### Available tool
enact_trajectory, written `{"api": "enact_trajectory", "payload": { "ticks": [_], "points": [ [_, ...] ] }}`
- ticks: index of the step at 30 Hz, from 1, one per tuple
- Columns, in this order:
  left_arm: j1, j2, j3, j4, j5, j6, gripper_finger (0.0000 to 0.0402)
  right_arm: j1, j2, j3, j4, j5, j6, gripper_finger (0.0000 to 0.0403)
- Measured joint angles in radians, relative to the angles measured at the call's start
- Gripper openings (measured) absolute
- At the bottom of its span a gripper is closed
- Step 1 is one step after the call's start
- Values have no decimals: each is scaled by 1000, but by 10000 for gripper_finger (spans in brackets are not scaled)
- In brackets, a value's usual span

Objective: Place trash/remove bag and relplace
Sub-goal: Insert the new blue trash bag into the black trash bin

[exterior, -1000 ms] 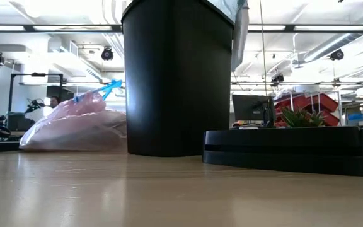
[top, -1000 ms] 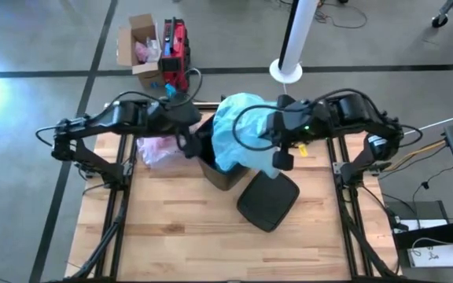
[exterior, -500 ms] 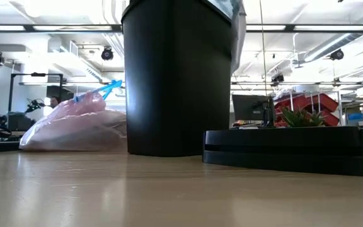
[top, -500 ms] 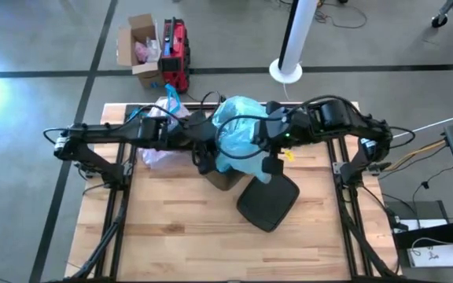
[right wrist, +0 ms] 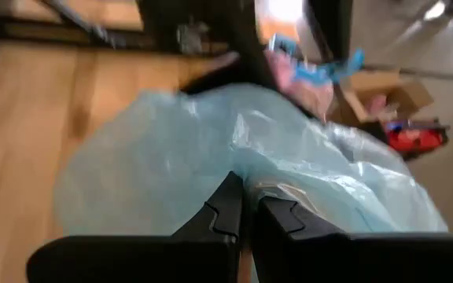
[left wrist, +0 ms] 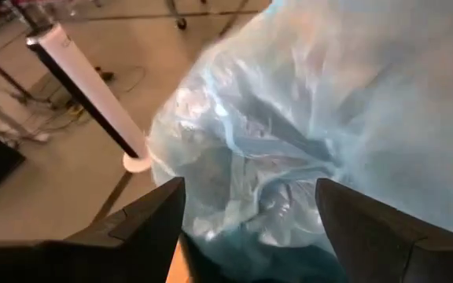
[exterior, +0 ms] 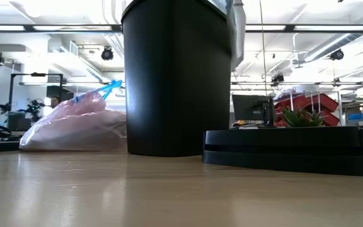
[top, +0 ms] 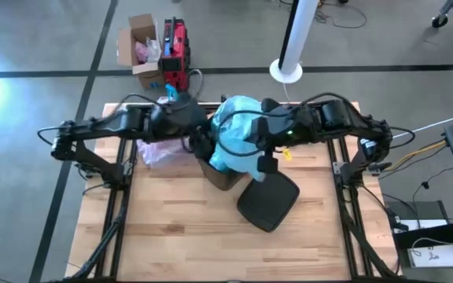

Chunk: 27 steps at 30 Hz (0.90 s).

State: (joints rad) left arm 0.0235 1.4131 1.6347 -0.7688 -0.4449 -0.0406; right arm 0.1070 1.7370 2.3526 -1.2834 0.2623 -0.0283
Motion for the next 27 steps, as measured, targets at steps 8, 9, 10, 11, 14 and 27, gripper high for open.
{"api": "enact_trajectory", "payload": {
  "ticks": [8,9,10,11,14,27],
  "points": [
    [-37,72,-135,185,126,-63,270,2,-1,1,8,11,-10,0],
    [-46,74,-136,185,152,-61,270,2,-1,0,5,11,-10,0],
    [-56,74,-134,180,163,-54,270,3,-1,0,5,11,-10,0],
    [-65,74,-126,168,164,-44,270,4,-1,0,7,11,-6,0],
    [-76,47,-87,128,138,-9,270,4,-1,-1,7,13,2,0],
    [-32,15,-72,50,-28,-33,270,9,2,-60,9,44,85,0]
  ]
}}
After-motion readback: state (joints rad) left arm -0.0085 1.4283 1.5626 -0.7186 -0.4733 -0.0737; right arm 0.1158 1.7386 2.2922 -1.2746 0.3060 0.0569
